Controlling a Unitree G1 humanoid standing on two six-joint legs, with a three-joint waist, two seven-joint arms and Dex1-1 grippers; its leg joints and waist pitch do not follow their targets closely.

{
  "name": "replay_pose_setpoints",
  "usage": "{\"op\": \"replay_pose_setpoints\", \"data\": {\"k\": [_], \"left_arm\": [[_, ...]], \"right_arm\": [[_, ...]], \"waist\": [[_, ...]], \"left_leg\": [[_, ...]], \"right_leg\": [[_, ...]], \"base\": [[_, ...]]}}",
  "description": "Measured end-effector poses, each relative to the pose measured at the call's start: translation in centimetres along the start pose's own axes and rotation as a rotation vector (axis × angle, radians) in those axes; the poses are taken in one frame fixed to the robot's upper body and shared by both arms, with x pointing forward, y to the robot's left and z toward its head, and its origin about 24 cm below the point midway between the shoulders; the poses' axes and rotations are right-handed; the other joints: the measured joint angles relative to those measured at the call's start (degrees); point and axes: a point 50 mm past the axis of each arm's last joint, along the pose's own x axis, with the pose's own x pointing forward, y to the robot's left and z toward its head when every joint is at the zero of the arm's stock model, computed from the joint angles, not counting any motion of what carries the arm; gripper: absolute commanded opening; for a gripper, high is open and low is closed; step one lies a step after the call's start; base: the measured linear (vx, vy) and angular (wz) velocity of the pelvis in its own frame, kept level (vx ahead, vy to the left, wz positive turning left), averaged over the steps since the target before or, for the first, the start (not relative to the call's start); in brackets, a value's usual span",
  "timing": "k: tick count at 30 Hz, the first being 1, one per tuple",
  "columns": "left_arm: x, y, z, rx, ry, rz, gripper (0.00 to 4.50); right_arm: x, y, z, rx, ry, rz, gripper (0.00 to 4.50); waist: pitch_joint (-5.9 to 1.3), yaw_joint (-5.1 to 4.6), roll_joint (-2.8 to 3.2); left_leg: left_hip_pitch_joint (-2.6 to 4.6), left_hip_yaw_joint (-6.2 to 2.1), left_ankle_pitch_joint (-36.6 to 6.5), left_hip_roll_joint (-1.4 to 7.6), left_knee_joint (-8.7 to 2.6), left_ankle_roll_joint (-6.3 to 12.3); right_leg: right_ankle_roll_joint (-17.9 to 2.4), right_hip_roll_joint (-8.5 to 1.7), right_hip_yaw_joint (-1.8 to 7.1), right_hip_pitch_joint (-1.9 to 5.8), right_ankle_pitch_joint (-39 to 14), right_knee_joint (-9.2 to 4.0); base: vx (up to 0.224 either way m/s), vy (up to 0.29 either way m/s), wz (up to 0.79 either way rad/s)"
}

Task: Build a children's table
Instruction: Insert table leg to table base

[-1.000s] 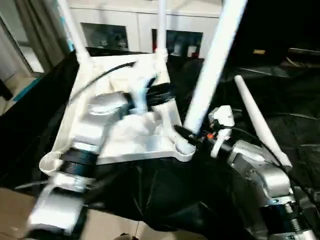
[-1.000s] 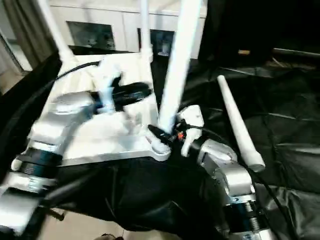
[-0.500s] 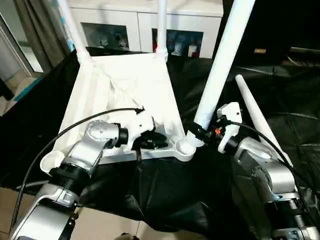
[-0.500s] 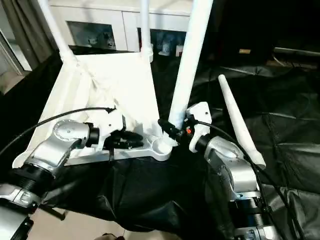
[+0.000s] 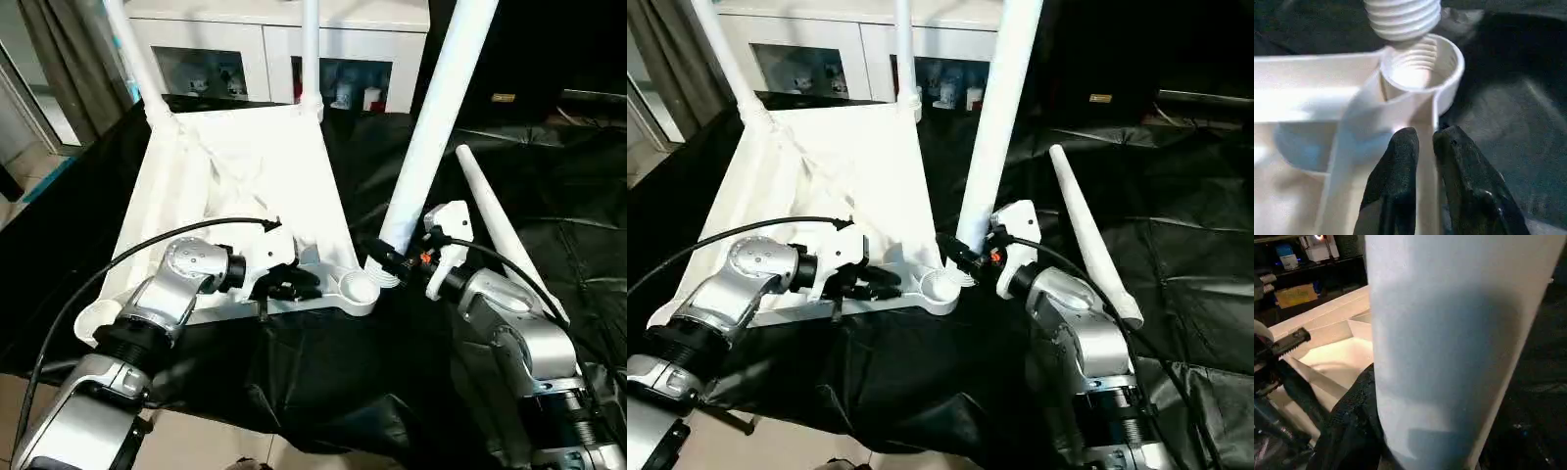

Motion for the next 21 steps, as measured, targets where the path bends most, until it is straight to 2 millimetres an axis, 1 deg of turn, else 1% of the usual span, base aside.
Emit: {"op": "replay_pose_setpoints", "data": {"k": [9, 17, 18, 19, 21], "left_arm": [[-0.2, 0.0, -0.9, -0.013, 0.044, 0.002, 0.98], [-0.3, 0.1, -1.1, -0.013, 0.043, 0.013, 0.98], [-0.3, 0.1, -1.1, -0.015, 0.041, 0.012, 0.80], [-0.3, 0.1, -1.1, -0.016, 0.040, 0.012, 0.80], [-0.3, 0.1, -1.1, -0.019, 0.040, 0.005, 0.62]], "right_arm": [[0.0, 0.1, 0.0, 0.000, 0.001, 0.002, 1.92], [0.2, 0.3, -0.1, 0.000, 0.004, 0.017, 1.92], [0.2, 0.3, -0.1, 0.000, 0.005, 0.022, 1.92], [0.2, 0.4, -0.1, 0.000, 0.007, 0.026, 1.92], [0.3, 0.6, -0.3, -0.012, 0.036, 0.058, 1.92]], "waist": [[0.01, 0.02, 0.02], [0.01, 0.02, 0.02], [0.01, 0.02, 0.02], [0.01, 0.02, 0.02], [0.01, 0.02, 0.02]], "left_leg": [[0.00, 0.00, 0.00, 0.00, 0.00, 0.00], [0.01, 0.00, -0.01, 0.00, 0.00, -0.01], [0.01, 0.00, -0.01, 0.00, 0.00, -0.01], [0.01, 0.00, -0.01, 0.00, 0.00, -0.01], [0.01, 0.00, -0.01, 0.00, 0.00, -0.01]], "right_leg": [[0.00, 0.00, 0.00, 0.00, 0.00, 0.00], [0.00, 0.00, 0.00, 0.00, 0.00, 0.00], [0.00, 0.00, 0.01, 0.00, 0.00, 0.00], [0.00, 0.00, 0.00, 0.00, 0.00, 0.00], [0.00, 0.00, 0.00, 0.01, 0.00, 0.00]], "base": [[0.000, 0.000, 0.00], [0.000, 0.000, 0.00], [0.000, 0.000, 0.00], [0.000, 0.000, 0.00], [0.000, 0.000, 0.00]]}}
